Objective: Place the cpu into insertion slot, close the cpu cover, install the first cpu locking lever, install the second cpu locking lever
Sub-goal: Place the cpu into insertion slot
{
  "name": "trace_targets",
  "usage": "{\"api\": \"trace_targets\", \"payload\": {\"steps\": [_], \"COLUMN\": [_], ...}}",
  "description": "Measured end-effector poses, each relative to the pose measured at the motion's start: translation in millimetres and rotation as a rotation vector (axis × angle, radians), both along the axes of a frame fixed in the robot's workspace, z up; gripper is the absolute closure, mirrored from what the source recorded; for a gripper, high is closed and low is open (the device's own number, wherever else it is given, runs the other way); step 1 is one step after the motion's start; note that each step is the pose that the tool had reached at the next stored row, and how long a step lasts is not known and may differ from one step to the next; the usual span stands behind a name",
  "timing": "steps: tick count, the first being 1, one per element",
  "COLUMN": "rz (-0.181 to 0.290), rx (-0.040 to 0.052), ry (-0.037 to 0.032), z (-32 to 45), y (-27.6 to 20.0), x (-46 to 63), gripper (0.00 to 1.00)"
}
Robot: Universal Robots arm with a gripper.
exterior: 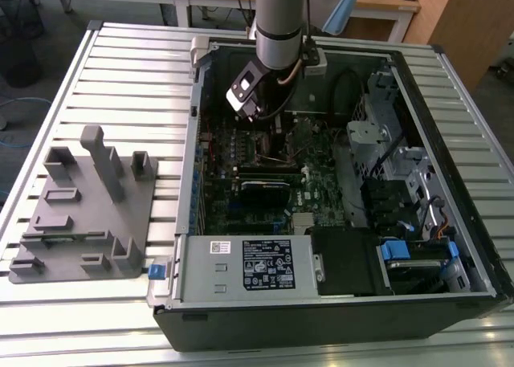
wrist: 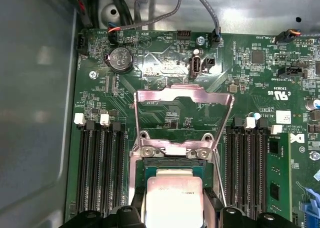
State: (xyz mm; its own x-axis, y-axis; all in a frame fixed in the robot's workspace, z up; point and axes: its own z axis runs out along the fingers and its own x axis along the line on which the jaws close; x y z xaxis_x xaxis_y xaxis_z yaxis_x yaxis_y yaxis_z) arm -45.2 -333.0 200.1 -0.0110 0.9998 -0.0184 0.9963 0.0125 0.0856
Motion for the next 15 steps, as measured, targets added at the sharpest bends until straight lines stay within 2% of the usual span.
{"api": "trace_targets", "payload": {"steps": [8, 15], "rz": [0.0, 0.0], "rx": [0.0003, -0.001], "ry": [-0.0001, -0.0002], "z": [-5.7, -6.2], "y": [1.1, 0.6], "x": [-1.0, -1.1], "gripper": [0.46, 0.46]}}
